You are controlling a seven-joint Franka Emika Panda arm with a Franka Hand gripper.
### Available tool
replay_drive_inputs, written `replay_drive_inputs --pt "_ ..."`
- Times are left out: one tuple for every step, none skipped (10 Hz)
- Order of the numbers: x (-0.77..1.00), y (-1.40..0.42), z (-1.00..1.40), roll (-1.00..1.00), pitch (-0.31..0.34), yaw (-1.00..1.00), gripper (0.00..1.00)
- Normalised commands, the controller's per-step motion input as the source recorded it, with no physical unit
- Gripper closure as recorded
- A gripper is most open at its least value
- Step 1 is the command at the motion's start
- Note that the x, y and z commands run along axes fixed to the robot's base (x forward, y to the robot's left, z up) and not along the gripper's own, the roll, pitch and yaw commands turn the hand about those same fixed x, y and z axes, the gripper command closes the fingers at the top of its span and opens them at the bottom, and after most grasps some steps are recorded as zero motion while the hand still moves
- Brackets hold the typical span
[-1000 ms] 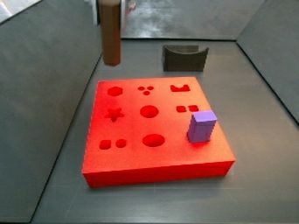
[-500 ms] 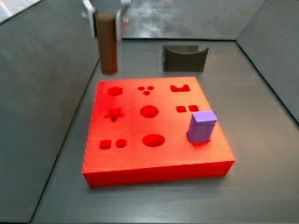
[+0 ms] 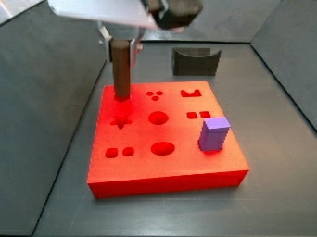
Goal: Pick up the hexagon object. Move up. Place the hexagon object on the fixture. Regrasp the hexagon object. Move to above the board. Insert the hexagon object.
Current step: Insert the hexagon object.
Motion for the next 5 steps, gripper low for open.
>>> replay_drive_inputs --pt "0.08 0.0 -0.85 0.0 0.054 -0.54 1.0" --pt "0.0 0.0 -0.9 0.0 0.031 -0.6 1.0" --pt "-0.27 0.05 -0.99 -0.03 0.02 -0.49 1.0" --pt "-0.31 0.09 -1.0 -0.08 0.0 -0.48 1.0" --pt "-0.07 0.15 -0.93 -0.09 -0.037 -0.39 1.0"
